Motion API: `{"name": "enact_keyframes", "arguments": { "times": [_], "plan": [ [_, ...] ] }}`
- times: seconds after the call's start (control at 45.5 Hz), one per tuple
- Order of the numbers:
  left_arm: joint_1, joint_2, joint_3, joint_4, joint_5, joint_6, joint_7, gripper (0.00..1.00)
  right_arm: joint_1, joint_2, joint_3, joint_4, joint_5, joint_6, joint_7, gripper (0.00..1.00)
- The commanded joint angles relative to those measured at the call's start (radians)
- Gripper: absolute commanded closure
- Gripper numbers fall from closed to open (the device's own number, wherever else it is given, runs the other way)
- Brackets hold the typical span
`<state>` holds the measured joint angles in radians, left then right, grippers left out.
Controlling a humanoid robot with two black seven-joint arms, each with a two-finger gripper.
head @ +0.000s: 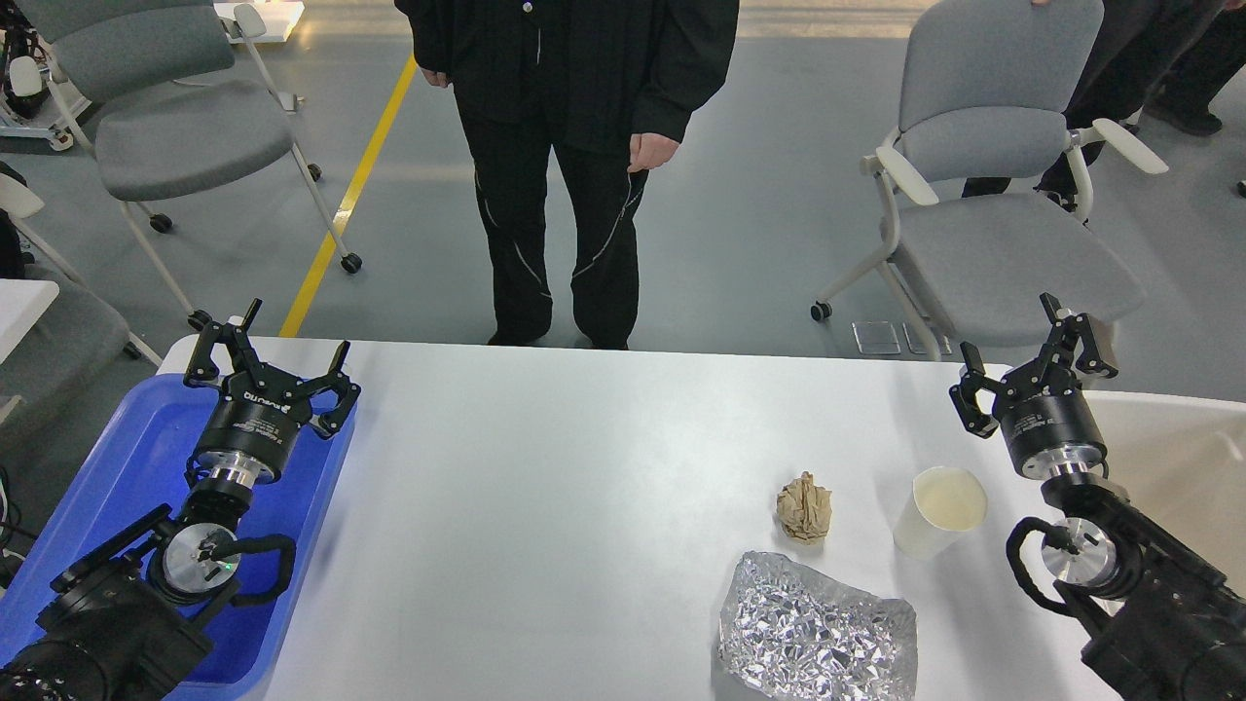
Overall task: Tidy desktop
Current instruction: 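Move the right gripper forward toward the white paper cup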
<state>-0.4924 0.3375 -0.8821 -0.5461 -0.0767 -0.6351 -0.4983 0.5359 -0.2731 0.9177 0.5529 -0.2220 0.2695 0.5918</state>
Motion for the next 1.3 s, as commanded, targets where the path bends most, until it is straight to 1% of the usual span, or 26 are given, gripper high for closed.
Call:
{"name": "enact_keyframes", "arguments": {
  "times": [0.0, 0.703, 0.813, 0.923, 0.989, 1.055, 1.077, 1.187, 1.231, 1.275],
  "plan": [
    [0.0, 0.0, 0.0, 0.0, 0.0, 0.0, -0.002, 0.0, 0.009, 0.022, -0.02, 0.012, -0.008, 0.0, 0.002, 0.0],
    [0.0, 0.0, 0.0, 0.0, 0.0, 0.0, -0.002, 0.0, 0.033, 0.025, -0.023, 0.028, -0.007, -0.007, -0.004, 0.0],
    [0.0, 0.0, 0.0, 0.0, 0.0, 0.0, -0.002, 0.0, 0.035, 0.038, -0.026, 0.041, -0.007, -0.016, -0.014, 0.0],
    [0.0, 0.0, 0.0, 0.0, 0.0, 0.0, -0.002, 0.0, 0.033, 0.028, -0.026, 0.062, -0.007, -0.018, -0.023, 0.0],
    [0.0, 0.0, 0.0, 0.0, 0.0, 0.0, -0.002, 0.0, 0.041, 0.018, -0.028, 0.062, -0.008, -0.013, -0.049, 0.0],
    [0.0, 0.0, 0.0, 0.0, 0.0, 0.0, 0.0, 0.0, 0.052, 0.0, -0.043, 0.073, -0.008, -0.01, -0.089, 0.0],
    [0.0, 0.0, 0.0, 0.0, 0.0, 0.0, -0.002, 0.0, 0.056, -0.021, -0.052, 0.093, -0.008, -0.01, -0.124, 0.0],
    [0.0, 0.0, 0.0, 0.0, 0.0, 0.0, -0.002, 0.0, 0.056, -0.084, -0.053, 0.15, -0.007, -0.01, -0.216, 0.0],
    [0.0, 0.0, 0.0, 0.0, 0.0, 0.0, -0.002, 0.0, 0.058, -0.098, -0.051, 0.165, -0.007, -0.01, -0.24, 0.0],
    [0.0, 0.0, 0.0, 0.0, 0.0, 0.0, 0.0, 0.0, 0.058, -0.11, -0.051, 0.177, -0.007, -0.012, -0.25, 0.0]
  ]
}}
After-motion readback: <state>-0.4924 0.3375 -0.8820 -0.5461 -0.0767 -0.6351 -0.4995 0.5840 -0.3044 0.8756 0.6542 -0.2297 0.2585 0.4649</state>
